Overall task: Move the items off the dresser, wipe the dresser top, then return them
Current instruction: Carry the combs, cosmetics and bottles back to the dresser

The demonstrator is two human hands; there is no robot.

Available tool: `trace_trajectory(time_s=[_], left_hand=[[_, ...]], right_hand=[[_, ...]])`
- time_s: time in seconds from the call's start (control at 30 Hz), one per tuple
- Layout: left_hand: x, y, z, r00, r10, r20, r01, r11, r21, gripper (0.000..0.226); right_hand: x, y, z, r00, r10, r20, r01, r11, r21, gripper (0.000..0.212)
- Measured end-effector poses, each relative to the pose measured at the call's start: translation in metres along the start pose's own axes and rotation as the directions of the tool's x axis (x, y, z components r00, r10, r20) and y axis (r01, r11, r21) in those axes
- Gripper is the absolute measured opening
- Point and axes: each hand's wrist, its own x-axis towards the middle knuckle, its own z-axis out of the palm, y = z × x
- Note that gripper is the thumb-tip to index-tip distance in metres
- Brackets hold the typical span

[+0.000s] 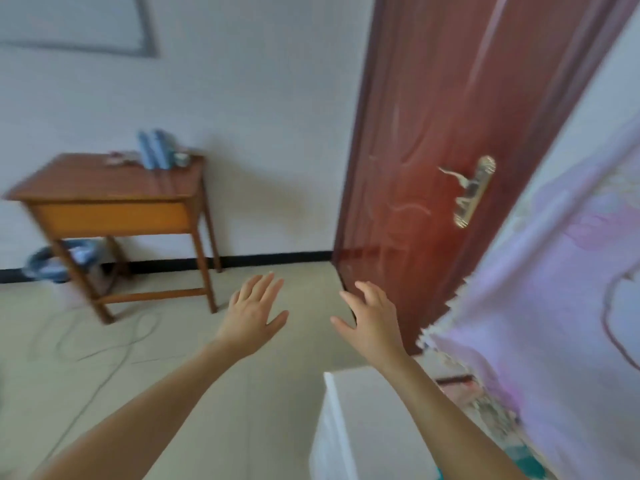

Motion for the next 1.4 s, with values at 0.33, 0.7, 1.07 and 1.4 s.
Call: trace_trajectory(time_s=[0.33,0.7,1.07,1.4], left_hand=[[-0.091,-0.162,-0.184,0.846,-0.345,-0.407,0.386,0.922,0.022,0.085],[-0.193,-0.346,-0.327,0.703,-0.402,-0.586,0.569,0.813,0.125,0.059],[-0.132,-0.465,-0.305,0.759,-0.479,-0.441,0.575,0.811,0.110,0.058],[0.016,-0.553,-0.331,0.803,-0.370,-0.467,0.500,0.845,0.189,0.058]], right_hand=[[0.110,-0.226,-0.039,0.827,-0.542,-0.149,0.554,0.831,0.053,0.039],[0.189,-0.449,-0.043,0.660,-0.731,-0.173,0.731,0.678,-0.079,0.050],[0.266,-0.515,0.020,0.831,-0.556,-0.025,0.556,0.831,-0.014,0.055],[0.429,-0.521,0.055,0.851,-0.519,-0.079,0.523,0.852,0.035,0.051]])
